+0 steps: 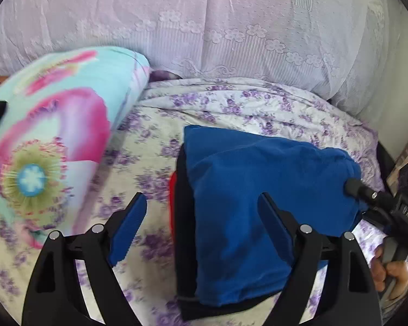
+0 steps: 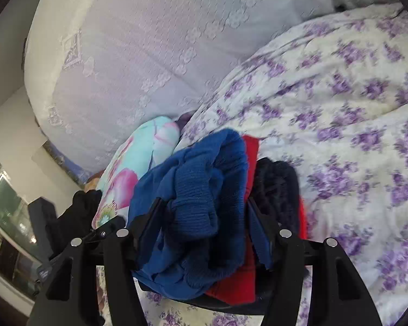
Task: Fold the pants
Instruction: 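Lift the folded bundle with both tools and carry it onto the dark clothes stack, then lower the bundle onto the stack and open both tools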
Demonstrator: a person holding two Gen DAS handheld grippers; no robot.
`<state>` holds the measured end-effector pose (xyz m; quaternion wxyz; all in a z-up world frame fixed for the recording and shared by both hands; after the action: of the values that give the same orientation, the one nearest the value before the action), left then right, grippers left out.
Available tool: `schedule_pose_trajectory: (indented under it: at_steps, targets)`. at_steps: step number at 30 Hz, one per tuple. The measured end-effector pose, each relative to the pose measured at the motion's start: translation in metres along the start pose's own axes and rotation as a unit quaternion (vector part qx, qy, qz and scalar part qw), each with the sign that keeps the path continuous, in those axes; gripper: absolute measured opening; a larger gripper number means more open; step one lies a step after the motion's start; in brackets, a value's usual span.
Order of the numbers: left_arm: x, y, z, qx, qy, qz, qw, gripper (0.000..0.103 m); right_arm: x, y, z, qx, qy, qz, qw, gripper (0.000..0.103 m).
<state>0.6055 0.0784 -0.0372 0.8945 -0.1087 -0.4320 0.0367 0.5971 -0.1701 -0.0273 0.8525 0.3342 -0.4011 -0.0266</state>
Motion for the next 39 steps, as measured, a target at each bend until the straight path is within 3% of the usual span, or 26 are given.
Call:
schedule_pose_trajectory:
  at_steps: [4, 8, 15, 20, 22, 25, 28, 32, 35, 39]
  targets:
    - [-0.014, 0.003, 0.034, 0.034, -0.010, -0.004, 0.9994, 0.083, 0.010, -0.008, 0.047, -0.036, -0.071, -0.022, 0.997, 0.064]
    - [-0.044, -0.006, 0.069, 0.053, -0.023, -0.020, 0.9982, 0.086, -0.013, 0.013, 0.087, -0.034, -0.097, -0.003, 0.995, 0.071]
    - [-0.119, -0.033, 0.127, 0.113, -0.060, -0.087, 0.9880, 0.093, -0.086, 0.047, 0.155, -0.032, -0.149, 0.032, 0.988, 0.084]
    - [-0.190, -0.026, 0.154, 0.128, -0.058, -0.054, 0.9886, 0.093, -0.177, 0.041, 0.170, -0.103, -0.141, 0.090, 0.981, 0.093]
    - [-0.205, -0.029, 0.163, 0.135, -0.067, -0.071, 0.9861, 0.094, -0.203, 0.043, 0.170, -0.130, -0.137, 0.138, 0.972, 0.097]
    - [-0.200, -0.037, 0.176, 0.144, -0.096, -0.098, 0.9800, 0.098, -0.195, 0.055, 0.168, -0.173, -0.149, 0.190, 0.955, 0.099]
    - [-0.173, -0.045, 0.182, 0.144, -0.124, -0.100, 0.9766, 0.098, -0.163, 0.070, 0.170, -0.159, -0.176, 0.175, 0.956, 0.099]
    - [-0.138, -0.046, 0.176, 0.187, -0.162, -0.103, 0.9635, 0.098, -0.133, 0.067, 0.151, -0.194, -0.187, 0.161, 0.949, 0.099]
    - [-0.138, -0.036, 0.161, 0.176, -0.156, -0.078, 0.9687, 0.098, -0.147, 0.060, 0.140, -0.193, -0.199, 0.165, 0.947, 0.099]
    - [-0.155, -0.026, 0.142, 0.156, -0.109, -0.075, 0.9789, 0.098, -0.163, 0.066, 0.127, -0.197, -0.176, 0.233, 0.936, 0.099]
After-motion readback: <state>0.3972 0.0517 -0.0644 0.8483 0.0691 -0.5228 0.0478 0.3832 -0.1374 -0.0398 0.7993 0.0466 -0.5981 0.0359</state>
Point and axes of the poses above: each gripper's, at about its wrist camera, not at the fingertips, and z roughly against the way its jaws point, y to its left, x to its top, the point moved 8 cm from there along -z, roughly the way its jaws point, and after that the axes turned 4 degrees about -y, right-handed, at the moved point
